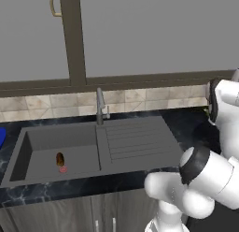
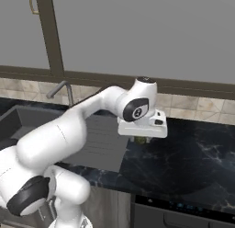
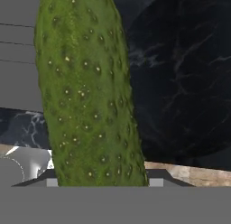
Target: Pick up all produce items and place them in the sink. Turn on the sink faucet to wash them. Then turn the sink off and put them in the tray.
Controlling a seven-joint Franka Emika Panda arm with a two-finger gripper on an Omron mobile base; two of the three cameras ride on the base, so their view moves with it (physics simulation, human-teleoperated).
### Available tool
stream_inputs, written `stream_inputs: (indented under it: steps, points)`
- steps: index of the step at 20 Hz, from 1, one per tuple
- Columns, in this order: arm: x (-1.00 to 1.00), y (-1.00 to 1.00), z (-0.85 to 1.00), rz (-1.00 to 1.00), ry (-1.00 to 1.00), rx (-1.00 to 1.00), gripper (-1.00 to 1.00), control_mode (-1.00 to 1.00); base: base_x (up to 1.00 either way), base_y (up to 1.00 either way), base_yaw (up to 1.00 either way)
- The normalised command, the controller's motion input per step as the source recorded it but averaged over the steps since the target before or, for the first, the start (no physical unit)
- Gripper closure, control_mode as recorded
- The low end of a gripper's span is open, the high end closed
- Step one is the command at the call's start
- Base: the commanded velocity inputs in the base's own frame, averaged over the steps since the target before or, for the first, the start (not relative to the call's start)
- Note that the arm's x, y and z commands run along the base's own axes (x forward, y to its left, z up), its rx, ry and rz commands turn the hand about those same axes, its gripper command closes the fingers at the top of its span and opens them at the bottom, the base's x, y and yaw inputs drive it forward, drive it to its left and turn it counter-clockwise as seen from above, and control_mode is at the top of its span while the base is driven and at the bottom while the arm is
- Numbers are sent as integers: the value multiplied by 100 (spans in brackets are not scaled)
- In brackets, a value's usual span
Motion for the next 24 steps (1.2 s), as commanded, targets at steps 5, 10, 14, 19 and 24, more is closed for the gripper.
stream_inputs:
  steps: [5,10,14,19,24]
  points:
    - [0,100,26,2,9,-6,100,-100,0,0,0]
    - [-3,100,6,4,11,-1,100,-100,0,0,0]
    - [-12,100,0,4,11,0,100,-100,0,0,0]
    - [-7,100,0,6,10,0,100,-100,0,0,0]
    - [0,100,0,6,12,0,100,-100,0,0,0]
